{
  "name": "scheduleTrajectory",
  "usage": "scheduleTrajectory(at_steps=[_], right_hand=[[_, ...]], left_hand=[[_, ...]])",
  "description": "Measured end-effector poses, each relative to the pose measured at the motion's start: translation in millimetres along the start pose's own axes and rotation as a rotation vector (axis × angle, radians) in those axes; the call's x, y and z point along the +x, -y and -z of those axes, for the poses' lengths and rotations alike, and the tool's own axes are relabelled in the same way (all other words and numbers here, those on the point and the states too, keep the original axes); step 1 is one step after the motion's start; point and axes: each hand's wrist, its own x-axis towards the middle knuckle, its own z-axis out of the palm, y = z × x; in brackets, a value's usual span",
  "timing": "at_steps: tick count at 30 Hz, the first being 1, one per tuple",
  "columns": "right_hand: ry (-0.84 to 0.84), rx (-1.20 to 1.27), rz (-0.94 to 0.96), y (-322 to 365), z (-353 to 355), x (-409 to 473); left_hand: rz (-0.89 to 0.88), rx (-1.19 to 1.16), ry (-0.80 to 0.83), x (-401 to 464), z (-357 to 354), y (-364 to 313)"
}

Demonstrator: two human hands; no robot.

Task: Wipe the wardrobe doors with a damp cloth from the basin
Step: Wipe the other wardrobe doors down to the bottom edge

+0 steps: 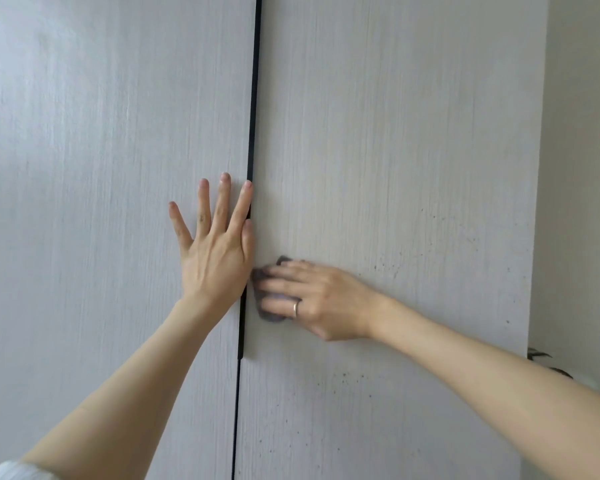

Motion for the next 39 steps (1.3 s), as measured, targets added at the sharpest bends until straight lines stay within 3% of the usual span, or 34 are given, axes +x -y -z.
scheduleTrajectory(at_steps=[5, 7, 10, 12, 14, 19, 21, 25, 27, 29, 33, 35, 39], right_hand=[[-0.282, -0.081, -0.581, -57.3, 37.1, -17.7], [-0.269, -0.093, -0.537, -46.6, 30.4, -35.1], [-0.061, -0.032, -0.137, -4.8, 12.3, -69.8], [0.052, -0.048, -0.020, -4.2, 13.0, -87.2], [-0.036, -0.071, -0.122, -25.9, 20.4, -94.7], [-0.409, -0.125, -0.800, -59.8, 36.0, -91.4], [-0.404, -0.104, -0.799, -41.7, 24.4, -94.7], [-0.170, -0.069, -0.436, -21.0, 20.8, -120.1], [-0.120, -0.099, -0.371, -34.9, 31.2, -126.1], [-0.162, -0.158, -0.473, -54.4, 40.8, -128.1], [-0.416, -0.159, -0.966, -75.5, 51.9, -133.2], [-0.365, -0.175, -0.887, -60.7, 41.0, -139.5], [-0.055, -0.159, -0.347, -34.3, 33.9, -165.7]], left_hand=[[0.039, -0.046, 0.012, -7.8, -0.3, -3.4], [0.058, -0.067, 0.007, -11.8, -1.6, -5.0], [0.061, -0.084, 0.006, -18.2, -3.9, -8.7], [0.059, -0.086, 0.005, -22.6, -5.1, -9.4], [0.056, -0.090, -0.003, -25.1, -6.1, -9.9], [0.035, -0.067, -0.023, -23.5, -6.4, -10.6], [-0.022, -0.029, -0.030, -20.3, -4.5, -11.0], [-0.173, 0.040, -0.038, -2.0, -0.9, -19.3], [-0.183, 0.027, -0.041, 8.9, -2.1, -26.4], [-0.178, 0.014, -0.054, 13.8, -5.5, -31.6], [-0.162, 0.018, -0.108, 16.4, -15.4, -33.5], [-0.161, 0.031, -0.122, 17.9, -17.9, -32.8], [-0.162, 0.032, -0.130, 18.8, -19.7, -33.1]])
